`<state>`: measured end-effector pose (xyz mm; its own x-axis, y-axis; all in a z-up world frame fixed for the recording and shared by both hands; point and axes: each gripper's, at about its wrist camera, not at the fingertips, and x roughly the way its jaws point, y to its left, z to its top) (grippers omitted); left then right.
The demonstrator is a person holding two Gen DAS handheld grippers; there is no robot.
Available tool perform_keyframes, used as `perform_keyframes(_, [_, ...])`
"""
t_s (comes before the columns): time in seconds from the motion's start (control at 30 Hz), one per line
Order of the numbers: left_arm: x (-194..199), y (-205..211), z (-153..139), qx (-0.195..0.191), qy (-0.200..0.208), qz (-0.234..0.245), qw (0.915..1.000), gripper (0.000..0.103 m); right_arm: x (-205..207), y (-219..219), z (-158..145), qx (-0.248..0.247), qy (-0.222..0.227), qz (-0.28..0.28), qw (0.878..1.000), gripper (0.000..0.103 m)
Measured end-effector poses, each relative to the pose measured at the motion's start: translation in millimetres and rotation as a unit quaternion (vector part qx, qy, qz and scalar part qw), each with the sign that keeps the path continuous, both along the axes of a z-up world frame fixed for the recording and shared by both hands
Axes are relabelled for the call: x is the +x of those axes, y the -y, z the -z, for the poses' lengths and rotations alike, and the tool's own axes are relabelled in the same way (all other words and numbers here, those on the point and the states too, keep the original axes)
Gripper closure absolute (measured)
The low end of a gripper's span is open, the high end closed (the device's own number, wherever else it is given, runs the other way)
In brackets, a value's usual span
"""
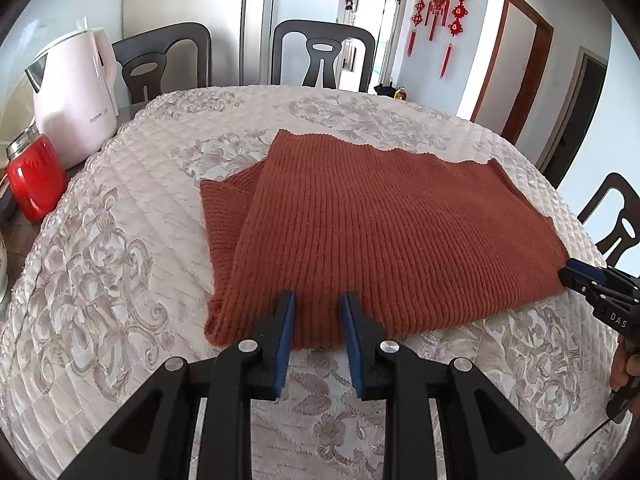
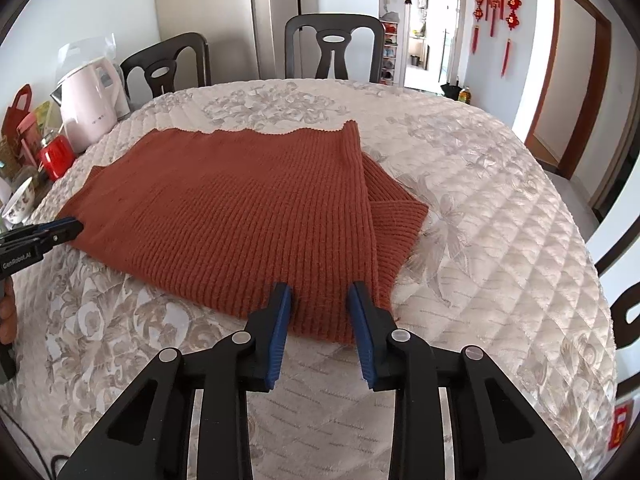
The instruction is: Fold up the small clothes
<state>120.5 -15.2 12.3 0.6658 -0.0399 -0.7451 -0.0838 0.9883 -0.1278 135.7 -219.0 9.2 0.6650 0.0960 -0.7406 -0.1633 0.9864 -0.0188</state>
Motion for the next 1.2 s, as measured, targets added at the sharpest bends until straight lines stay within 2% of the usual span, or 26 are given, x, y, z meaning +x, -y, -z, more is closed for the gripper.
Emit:
perform_keyframes(0.17, [-2,-1,-1,-0.003,-0.001,0.001,1.0000,0.076,-4,-7,-9,-0.003,0.003,-0.005,1.000,0.072])
perform_keyframes(0.33, [-12,-3,-10,-0.013,0.006,-0.002,0.9999,0.077,-15,-35,-25,0.023,0.020,-0.052,0.998,0.072])
perform_keyframes(0.5, [-11,11,-24,-0.016,0.027,0.025,0.9992,0.077,-9,-76,-18,0.027,0.010,-0.110,0.994,0.072])
perform_keyframes(0.6, [-3,20,-24,-0.020,0.027,0.044,0.9985,0.077,1,-93,-1,0.021,-0.011,-0.128,0.991,0.072])
perform_keyframes(0.73, [8,27,-5,-0.013,-0.008,0.050,0.9986,0.077,2,-92,7,0.018,-0.023,-0.128,0.991,0.072])
perform_keyframes(0.8, [5,27,-2,-0.009,-0.004,0.053,0.9986,0.076,-3,-86,0,0.021,-0.013,-0.127,0.992,0.072])
perform_keyframes(0.9, [-1,21,-8,-0.024,0.003,0.054,0.9983,0.077,-8,-71,-10,0.022,0.004,-0.108,0.994,0.072])
perform_keyframes(1.03, [-7,4,-19,-0.002,0.029,0.024,0.9993,0.077,-6,-44,-12,0.022,0.009,-0.064,0.998,0.072])
perform_keyframes(1.13, [-5,-15,-13,-0.017,0.017,0.005,0.9997,0.077,-1,-23,0,0.023,-0.015,-0.032,0.999,0.072])
perform_keyframes(1.2, [-4,-22,-4,-0.033,0.002,0.003,0.9995,0.077,-3,-18,-1,0.043,-0.015,-0.034,0.998,0.072])
